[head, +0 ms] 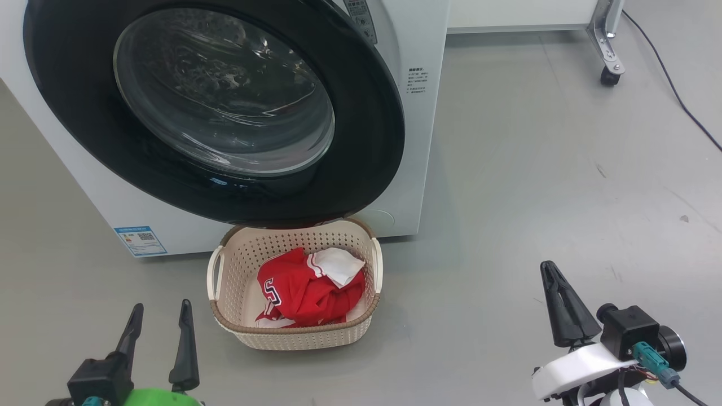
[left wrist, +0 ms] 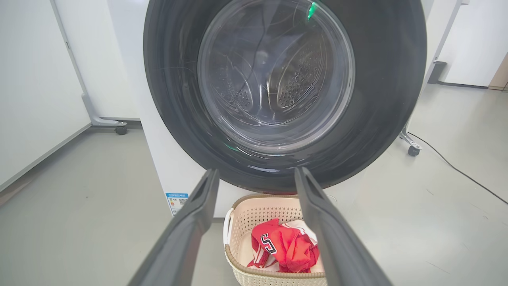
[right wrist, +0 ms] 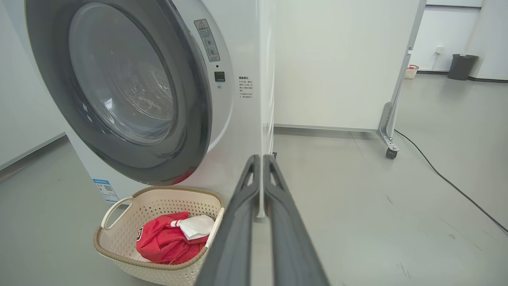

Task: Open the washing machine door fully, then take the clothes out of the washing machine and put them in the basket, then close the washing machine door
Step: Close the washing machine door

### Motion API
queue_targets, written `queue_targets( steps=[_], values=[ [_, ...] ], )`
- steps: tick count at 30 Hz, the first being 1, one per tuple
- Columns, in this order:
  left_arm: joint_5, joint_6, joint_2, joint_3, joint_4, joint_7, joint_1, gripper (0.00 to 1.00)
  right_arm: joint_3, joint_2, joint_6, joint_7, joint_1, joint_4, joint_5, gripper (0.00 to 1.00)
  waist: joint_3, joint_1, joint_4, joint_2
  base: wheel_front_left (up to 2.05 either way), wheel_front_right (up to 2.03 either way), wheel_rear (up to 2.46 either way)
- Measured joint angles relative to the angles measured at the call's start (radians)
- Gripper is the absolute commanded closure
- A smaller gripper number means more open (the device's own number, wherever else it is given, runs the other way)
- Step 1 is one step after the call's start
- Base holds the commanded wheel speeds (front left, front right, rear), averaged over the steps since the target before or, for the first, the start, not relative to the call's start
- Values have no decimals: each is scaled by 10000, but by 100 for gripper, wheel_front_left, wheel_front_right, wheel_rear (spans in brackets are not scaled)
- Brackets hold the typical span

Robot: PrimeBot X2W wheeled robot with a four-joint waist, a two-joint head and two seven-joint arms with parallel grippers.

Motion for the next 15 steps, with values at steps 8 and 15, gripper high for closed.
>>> queue_targets(
  steps=[8,15],
  values=[
    [77,81,-17,-52,29,-71,-1,0,0,-19,2,90,5,-15,2,100,-8,0,33,0,0,0,0],
    [121,88,-27,-96,61,-90,-4,0,-2,-163,27,192,1,-8,2,100,-38,0,102,0,0,0,0]
  ],
)
